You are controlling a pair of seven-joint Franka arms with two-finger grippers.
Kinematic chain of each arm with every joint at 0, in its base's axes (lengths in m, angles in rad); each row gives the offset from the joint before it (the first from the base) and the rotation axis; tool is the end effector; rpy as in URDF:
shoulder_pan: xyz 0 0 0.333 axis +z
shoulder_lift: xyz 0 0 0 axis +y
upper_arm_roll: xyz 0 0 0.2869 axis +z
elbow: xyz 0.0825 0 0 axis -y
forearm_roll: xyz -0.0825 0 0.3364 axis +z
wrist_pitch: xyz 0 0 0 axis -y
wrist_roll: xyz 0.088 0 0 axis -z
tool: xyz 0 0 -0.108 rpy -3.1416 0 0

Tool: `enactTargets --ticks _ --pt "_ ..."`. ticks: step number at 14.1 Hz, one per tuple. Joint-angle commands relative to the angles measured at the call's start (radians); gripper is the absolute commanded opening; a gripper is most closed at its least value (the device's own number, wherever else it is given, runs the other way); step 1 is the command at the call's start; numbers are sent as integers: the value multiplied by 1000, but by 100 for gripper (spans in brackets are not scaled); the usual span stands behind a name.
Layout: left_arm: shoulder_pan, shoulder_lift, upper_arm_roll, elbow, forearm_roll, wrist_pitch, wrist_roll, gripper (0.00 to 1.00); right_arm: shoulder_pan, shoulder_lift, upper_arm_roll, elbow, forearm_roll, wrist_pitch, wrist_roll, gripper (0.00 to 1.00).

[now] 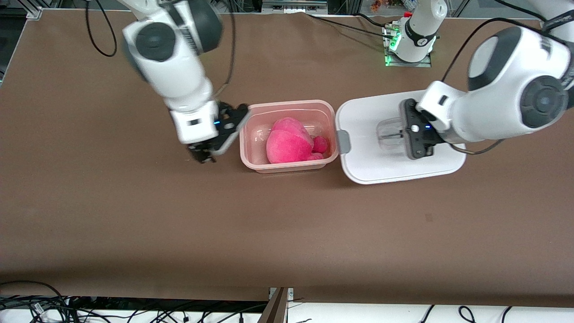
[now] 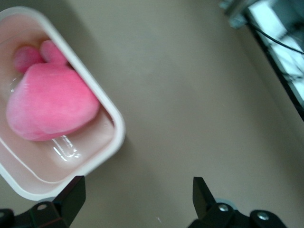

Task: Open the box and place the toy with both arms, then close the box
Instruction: 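Move the lid over the box with the left gripper while the right gripper withdraws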

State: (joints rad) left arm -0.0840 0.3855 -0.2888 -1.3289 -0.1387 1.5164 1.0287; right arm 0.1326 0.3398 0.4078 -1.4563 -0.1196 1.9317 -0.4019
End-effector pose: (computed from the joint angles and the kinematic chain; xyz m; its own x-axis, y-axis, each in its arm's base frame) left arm 0.5560 -0.2035 0.4886 0.1986 -0.9733 0.1147 -0.9467 -0.1602 0.2793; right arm 0.5513 0.2798 0.5002 0.5765 0.8021 0.1556 0.8064 -0.5892 0.0495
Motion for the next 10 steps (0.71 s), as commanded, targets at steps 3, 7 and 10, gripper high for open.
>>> enactTargets --ticks 3,7,10 --pt "-225 85 7 13 -16 164 -217 0 -50 -162 -144 -30 112 -146 8 100" --pt "-353 185 8 13 -10 326 -243 0 -50 -254 -265 -41 161 -265 162 100" --pt "-396 226 8 11 -1 366 -269 0 -50 -288 -339 -47 161 -327 276 100"
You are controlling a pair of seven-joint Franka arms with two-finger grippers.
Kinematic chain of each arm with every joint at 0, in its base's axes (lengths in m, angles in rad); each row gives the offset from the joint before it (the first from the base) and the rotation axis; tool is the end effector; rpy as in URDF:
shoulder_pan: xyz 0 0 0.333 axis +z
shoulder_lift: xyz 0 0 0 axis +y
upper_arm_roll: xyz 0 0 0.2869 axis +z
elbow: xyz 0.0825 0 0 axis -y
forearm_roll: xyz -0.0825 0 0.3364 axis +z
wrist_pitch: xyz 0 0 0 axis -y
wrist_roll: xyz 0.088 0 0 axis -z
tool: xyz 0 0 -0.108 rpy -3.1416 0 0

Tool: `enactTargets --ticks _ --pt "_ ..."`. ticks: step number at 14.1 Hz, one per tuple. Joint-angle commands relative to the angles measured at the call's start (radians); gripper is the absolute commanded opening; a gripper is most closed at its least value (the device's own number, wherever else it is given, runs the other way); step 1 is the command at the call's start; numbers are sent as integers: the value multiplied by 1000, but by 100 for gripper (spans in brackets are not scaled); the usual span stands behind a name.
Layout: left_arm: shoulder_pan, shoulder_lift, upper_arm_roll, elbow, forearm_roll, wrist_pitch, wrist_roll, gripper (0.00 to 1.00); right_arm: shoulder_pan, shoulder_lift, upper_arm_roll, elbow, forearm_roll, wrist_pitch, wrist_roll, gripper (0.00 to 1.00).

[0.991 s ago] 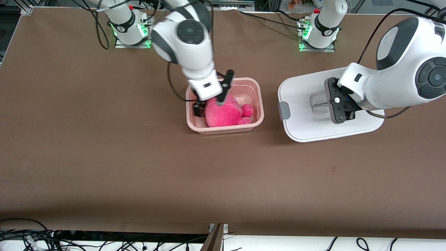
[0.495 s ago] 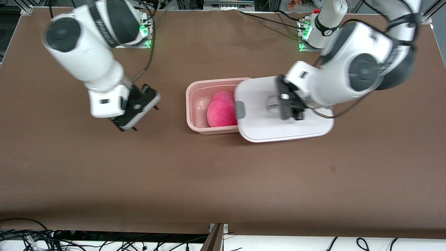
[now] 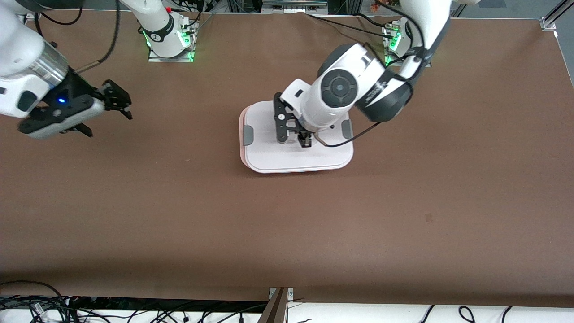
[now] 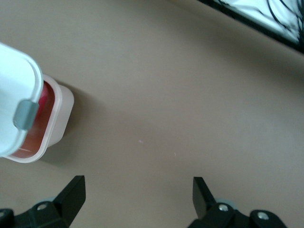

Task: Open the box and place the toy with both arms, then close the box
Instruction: 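Move the lid over the box with the left gripper while the right gripper withdraws, then press the lid down onto the box with the left gripper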

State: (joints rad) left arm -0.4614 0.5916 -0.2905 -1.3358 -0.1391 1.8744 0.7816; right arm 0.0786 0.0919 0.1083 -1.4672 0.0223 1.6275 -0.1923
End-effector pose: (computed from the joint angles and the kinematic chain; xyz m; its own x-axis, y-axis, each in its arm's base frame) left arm 0.4969 -0.4252 0.3871 0.1442 -0.9744 0.1725 -0.9670 -0.1017 0.2337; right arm 0.5296 0.0996 0.5961 0.9272 0.3673 0.0737 0.3695 -0.9290 -0.0185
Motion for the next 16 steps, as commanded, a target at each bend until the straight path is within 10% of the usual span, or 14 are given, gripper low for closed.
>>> enactTargets --ticks 1,16 --pt "-32 30 10 15 -2 8 -47 0 4 -50 -59 -47 19 -32 91 100" --pt "-34 30 11 -77 -4 88 -116 0 3 -21 -124 -22 7 -72 157 100"
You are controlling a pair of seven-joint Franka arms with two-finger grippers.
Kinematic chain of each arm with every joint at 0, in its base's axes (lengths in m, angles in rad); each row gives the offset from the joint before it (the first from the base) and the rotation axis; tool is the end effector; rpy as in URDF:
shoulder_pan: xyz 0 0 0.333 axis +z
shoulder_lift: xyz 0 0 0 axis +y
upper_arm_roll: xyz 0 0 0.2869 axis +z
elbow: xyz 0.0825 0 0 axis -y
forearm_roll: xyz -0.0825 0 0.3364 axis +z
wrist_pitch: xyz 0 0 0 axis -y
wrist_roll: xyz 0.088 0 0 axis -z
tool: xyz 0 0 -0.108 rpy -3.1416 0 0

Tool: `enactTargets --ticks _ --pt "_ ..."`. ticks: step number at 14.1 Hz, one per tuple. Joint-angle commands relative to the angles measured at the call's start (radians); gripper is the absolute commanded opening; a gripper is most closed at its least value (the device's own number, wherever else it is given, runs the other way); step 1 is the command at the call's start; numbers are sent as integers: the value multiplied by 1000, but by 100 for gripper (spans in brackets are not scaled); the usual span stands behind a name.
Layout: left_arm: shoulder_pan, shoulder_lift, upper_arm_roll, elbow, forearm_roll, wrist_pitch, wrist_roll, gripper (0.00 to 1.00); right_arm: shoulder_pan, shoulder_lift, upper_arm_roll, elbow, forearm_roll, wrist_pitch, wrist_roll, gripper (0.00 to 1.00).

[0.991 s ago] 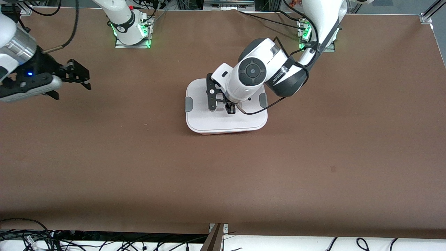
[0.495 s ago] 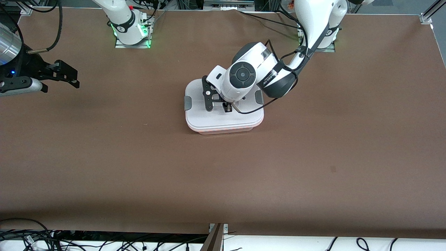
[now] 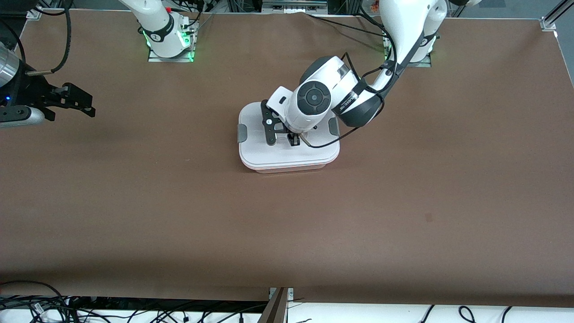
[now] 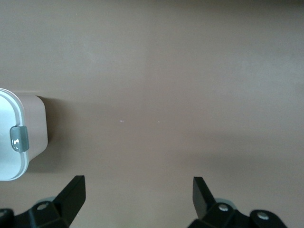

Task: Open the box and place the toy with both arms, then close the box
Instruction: 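Press the lid down onto the box with the left gripper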

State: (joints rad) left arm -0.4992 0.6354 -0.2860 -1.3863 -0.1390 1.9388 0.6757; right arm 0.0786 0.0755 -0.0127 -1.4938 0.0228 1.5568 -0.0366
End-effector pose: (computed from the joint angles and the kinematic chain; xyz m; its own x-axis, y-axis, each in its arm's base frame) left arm 0.4816 -0.4432 0.3427 0.2262 -0.9662 0.1238 -0.9440 -0.1861 0.2723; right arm 0.5255 0.0374 0.5868 0.9946 0.1026 -0.0117 0.1024 -0.9945 -0.0223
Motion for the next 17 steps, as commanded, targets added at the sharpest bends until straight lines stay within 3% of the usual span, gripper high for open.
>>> enactTargets --ticks 1,4,11,12,13,17 --pt "5 -13 7 -28 -2 40 -10 0 6 -3 -3 3 6 -1 4 100" --pt "1 -16 7 -68 -2 83 -15 0 3 -2 -3 3 9 0 3 100" --pt "-2 -43 5 -109 -1 40 -38 0 1 -2 -4 4 6 2 0 100" --pt "-2 -43 5 -108 -1 35 -39 11 3 -3 -4 4 6 2 0 100" --pt "1 -48 5 -103 -1 35 -44 99 1 -3 -6 4 6 2 0 100" --pt "7 -161 10 -94 -1 -59 -154 100 1 -3 -6 4 6 2 0 100"
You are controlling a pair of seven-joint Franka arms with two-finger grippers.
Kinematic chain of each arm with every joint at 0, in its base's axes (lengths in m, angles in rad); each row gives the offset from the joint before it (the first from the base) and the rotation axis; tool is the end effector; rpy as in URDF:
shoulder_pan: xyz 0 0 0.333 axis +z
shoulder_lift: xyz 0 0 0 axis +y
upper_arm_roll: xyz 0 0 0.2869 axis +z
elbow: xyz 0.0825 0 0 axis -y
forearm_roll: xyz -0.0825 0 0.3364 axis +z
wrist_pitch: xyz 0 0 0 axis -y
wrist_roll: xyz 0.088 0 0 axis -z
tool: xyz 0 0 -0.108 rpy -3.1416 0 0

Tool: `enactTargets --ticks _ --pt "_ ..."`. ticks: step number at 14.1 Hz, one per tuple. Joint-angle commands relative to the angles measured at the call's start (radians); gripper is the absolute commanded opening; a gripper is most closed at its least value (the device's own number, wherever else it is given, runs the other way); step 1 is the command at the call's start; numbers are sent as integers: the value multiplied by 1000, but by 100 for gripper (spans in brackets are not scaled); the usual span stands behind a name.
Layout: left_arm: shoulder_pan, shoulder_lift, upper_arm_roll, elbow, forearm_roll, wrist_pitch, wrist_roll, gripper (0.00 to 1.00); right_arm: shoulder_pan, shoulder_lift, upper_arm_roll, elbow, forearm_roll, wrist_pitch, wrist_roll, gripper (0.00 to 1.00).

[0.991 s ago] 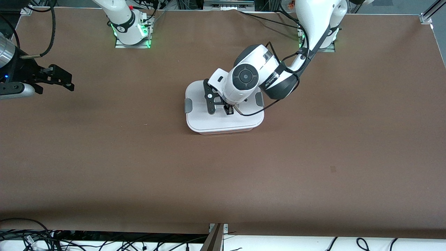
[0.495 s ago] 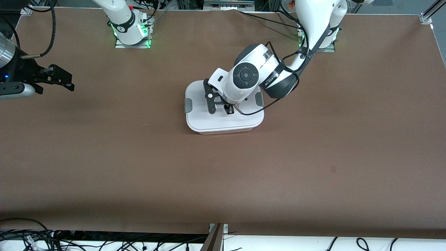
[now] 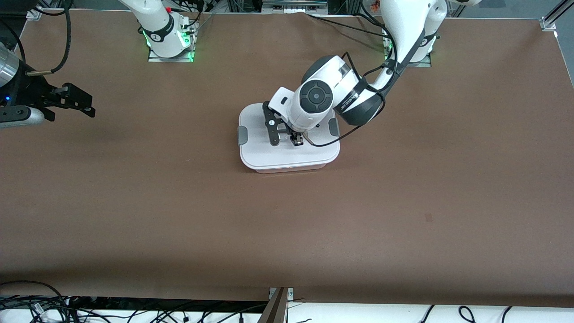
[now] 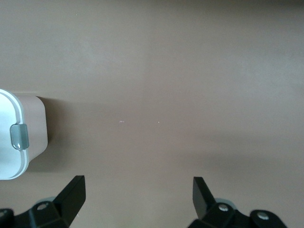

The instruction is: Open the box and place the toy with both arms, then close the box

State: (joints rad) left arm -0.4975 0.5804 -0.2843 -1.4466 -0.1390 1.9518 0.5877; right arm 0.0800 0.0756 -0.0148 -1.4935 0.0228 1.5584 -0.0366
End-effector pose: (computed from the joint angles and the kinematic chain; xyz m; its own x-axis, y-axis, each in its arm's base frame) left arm 0.4728 -0.4378 0.3530 0.3042 -0.9476 0.0975 -0.9252 -0.2695 0.2671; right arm 0.5257 0.0371 0.5870 0.9947 0.1019 -0.0099 0.1017 -0.9946 -0.0220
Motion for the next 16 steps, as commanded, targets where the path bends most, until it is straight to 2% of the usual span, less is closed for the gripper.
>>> enactTargets --ticks 1,3,4,7,9,12,14,16 --pt "10 -146 5 -34 -1 -111 -133 100 0 -4 -5 4 6 0 0 100" --pt "8 -218 16 -34 25 -180 -309 100 0 -4 -5 4 6 0 0 100" --pt "11 -250 17 -34 79 -216 -388 100 0 -4 -5 4 6 0 0 100" --pt "33 -292 43 33 225 -370 -431 100 0 -4 -5 4 6 0 0 100" --pt "114 -292 57 104 248 -462 -416 100 0 -4 -5 4 6 0 0 100" --pt "256 -298 57 178 234 -520 -425 100 0 -4 -5 4 6 0 0 100" --pt "353 -304 59 189 228 -543 -430 100 0 -4 -5 4 6 0 0 100" --pt "372 -339 91 175 234 -522 -434 100 0 -4 -5 4 6 0 0 100"
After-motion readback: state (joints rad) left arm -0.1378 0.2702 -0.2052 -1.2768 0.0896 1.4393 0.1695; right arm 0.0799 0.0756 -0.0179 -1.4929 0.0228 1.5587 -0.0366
